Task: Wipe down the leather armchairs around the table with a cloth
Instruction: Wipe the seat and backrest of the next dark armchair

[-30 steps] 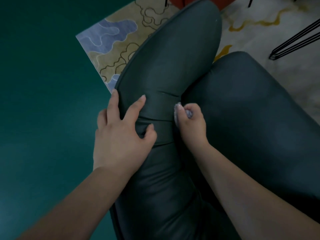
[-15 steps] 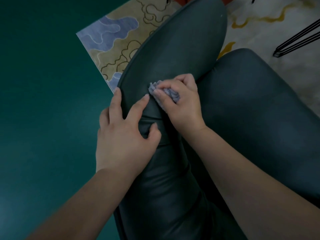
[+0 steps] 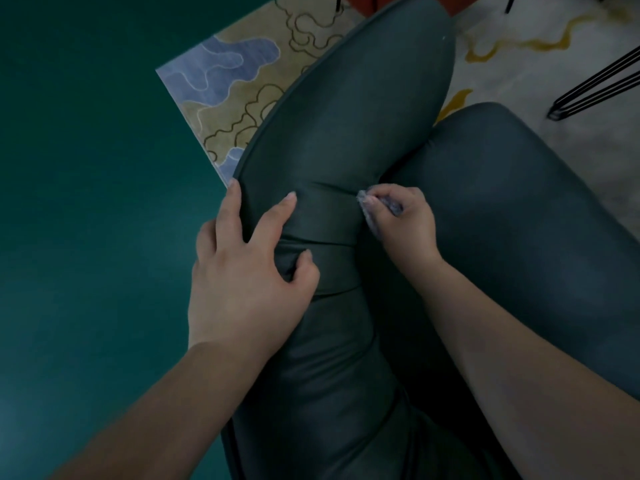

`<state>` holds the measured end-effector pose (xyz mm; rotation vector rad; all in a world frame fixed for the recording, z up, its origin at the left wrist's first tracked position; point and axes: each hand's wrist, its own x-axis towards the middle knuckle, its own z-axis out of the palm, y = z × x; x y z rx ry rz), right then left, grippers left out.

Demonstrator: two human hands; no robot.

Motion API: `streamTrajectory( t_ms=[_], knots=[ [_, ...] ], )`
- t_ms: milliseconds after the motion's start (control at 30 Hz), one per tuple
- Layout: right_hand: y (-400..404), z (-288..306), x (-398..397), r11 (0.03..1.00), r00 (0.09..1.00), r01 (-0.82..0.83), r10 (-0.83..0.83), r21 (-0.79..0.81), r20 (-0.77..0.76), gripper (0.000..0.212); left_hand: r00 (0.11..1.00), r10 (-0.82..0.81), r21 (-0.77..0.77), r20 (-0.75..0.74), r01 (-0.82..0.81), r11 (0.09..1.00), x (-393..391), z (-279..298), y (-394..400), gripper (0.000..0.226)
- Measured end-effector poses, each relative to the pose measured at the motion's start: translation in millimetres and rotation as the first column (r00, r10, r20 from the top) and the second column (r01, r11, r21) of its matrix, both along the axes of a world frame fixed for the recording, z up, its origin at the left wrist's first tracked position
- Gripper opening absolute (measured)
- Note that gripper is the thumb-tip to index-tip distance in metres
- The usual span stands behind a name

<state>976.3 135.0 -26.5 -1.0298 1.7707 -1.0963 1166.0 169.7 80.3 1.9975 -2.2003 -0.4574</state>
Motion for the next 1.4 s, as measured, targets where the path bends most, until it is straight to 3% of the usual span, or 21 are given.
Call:
streamTrajectory(
  t_ms=[100,167,300,433,567,667,767,933,1033,1167,1300,1400],
  knots=[
    [3.1,-0.1,-12.0,0.990,0.991,0.126,-0.123,0.068,-0.045,0.010,1.000,0.005,0.001,-0.001,-0.005,1.000,-0.7,0.6,1.3,0.062],
    [3.4,18.0,-1.8,0.978,0.981,0.191,-0.192,-0.084,0.002,0.012,1.000,0.008,0.001,0.004,-0.008,1.000,-1.0,1.3,0.4,0.063],
    [4.9,50.5,42.5,0.951,1.000,0.008,-0.001,-0.309,0.024,0.010,1.000,0.014,-0.001,0.027,-0.014,1.000,-1.0,1.6,-0.4,0.064],
    [15.2,30.0,41.6,0.970,0.993,0.040,-0.011,-0.240,0.118,0.013,1.000,0.015,-0.001,0.018,-0.015,1.000,-1.0,1.6,-0.7,0.064],
    [23.7,22.3,18.8,0.997,0.988,0.069,-0.062,-0.044,0.144,0.010,1.000,0.012,-0.008,0.002,-0.012,1.000,-1.3,2.6,0.7,0.063],
    [29.2,39.9,19.5,0.989,0.982,0.088,-0.065,-0.119,0.179,0.010,1.000,0.009,-0.012,-0.002,-0.009,1.000,-0.9,3.1,0.8,0.062],
    [41.8,53.2,43.4,0.962,0.981,-0.083,0.125,-0.259,0.151,0.013,1.000,-0.004,-0.012,-0.015,0.004,1.000,1.0,3.9,-0.1,0.062],
    [55.9,36.1,41.4,0.961,0.978,-0.100,0.142,-0.256,0.151,0.015,0.999,-0.014,-0.009,-0.033,0.014,1.000,3.6,4.2,1.8,0.062],
    [61.6,24.6,31.4,0.983,0.987,-0.100,0.117,-0.154,0.107,0.026,1.000,-0.010,-0.011,-0.027,0.009,1.000,2.4,3.9,1.8,0.061],
    [63.6,27.3,17.5,0.999,0.996,-0.048,0.048,0.000,0.072,0.025,0.999,0.003,-0.018,-0.032,-0.004,1.000,1.6,3.8,2.5,0.061],
    [57.6,52.6,37.2,0.972,0.989,-0.052,0.083,-0.229,0.126,0.018,1.000,-0.002,-0.035,-0.030,0.000,0.999,1.6,1.6,2.4,0.061],
    [62.2,47.8,53.0,0.955,0.970,-0.108,0.162,-0.275,0.180,0.013,1.000,0.000,-0.047,-0.031,-0.002,0.999,2.6,-0.3,2.8,0.061]
  ],
)
